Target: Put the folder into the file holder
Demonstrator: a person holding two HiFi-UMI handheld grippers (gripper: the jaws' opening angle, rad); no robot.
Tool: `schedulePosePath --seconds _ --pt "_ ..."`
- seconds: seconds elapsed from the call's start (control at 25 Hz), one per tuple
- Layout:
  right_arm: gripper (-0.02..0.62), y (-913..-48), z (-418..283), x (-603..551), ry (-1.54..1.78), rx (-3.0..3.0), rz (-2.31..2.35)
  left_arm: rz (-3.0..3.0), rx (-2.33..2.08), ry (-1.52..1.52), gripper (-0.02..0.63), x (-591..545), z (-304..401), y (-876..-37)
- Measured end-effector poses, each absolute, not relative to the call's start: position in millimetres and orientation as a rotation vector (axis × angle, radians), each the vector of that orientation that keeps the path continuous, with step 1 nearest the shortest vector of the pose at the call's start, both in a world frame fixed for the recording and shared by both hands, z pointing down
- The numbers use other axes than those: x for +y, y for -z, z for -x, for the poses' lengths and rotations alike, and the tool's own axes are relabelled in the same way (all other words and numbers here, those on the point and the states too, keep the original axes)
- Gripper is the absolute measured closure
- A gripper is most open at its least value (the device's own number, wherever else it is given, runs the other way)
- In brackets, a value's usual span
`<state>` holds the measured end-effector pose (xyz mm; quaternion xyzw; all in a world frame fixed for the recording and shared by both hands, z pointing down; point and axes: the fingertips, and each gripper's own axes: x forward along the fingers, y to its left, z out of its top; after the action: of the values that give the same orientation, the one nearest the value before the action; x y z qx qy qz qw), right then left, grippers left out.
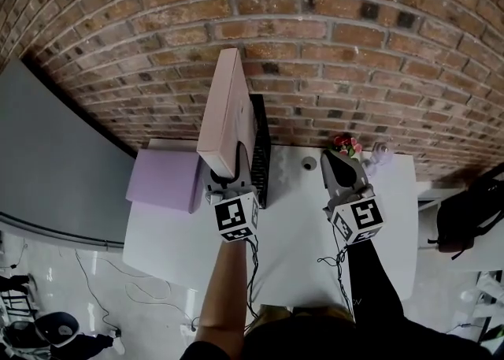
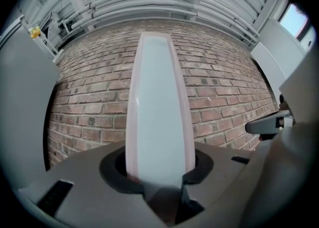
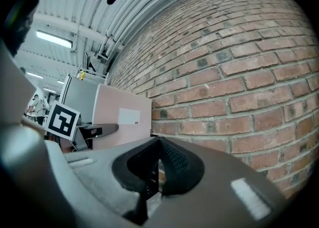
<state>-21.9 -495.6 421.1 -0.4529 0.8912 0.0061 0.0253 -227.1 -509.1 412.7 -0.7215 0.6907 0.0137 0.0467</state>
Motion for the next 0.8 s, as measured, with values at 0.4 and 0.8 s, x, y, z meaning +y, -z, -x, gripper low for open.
schedulePosePath --seconds 0.4,0.8 --pt "0.594 -425 26 -497 -0.006 2.752 1.410 2.242 2.129 -0.021 0.454 -512 236 -433" --pt "0.595 -430 26 -495 0.006 2.748 1.419 2.270 2.132 -0.014 0.454 -512 240 -448"
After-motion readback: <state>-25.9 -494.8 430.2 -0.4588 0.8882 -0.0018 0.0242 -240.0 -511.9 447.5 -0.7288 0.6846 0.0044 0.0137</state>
